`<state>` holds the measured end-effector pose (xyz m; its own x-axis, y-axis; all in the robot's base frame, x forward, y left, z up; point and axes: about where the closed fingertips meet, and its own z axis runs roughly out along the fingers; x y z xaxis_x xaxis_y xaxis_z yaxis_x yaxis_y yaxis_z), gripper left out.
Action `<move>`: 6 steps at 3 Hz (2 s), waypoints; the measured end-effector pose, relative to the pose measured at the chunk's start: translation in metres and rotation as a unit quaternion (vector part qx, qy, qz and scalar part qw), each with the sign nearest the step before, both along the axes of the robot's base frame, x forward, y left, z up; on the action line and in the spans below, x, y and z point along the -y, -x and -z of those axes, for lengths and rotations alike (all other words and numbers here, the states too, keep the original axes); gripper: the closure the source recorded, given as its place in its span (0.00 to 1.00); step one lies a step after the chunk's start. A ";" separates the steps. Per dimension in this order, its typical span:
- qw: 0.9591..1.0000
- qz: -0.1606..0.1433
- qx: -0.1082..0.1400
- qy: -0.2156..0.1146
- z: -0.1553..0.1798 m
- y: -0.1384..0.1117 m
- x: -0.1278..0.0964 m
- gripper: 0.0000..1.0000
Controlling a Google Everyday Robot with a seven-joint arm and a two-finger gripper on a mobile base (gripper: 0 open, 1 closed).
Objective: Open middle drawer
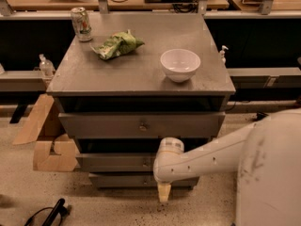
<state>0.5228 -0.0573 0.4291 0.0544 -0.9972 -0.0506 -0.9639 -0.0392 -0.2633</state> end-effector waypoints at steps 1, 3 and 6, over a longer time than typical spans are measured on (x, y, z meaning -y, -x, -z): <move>0.999 0.032 0.010 0.040 0.001 -0.037 0.027 0.00; 0.996 0.060 0.024 0.055 -0.015 -0.056 0.054 0.00; 0.999 0.030 -0.041 0.002 0.034 -0.037 0.007 0.50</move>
Offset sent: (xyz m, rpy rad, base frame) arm 0.0792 -0.0853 0.0381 -0.1448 -0.0876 -0.1843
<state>0.5603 -0.0647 0.3954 -0.0093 -0.9988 -0.0489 -0.9831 0.0181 -0.1824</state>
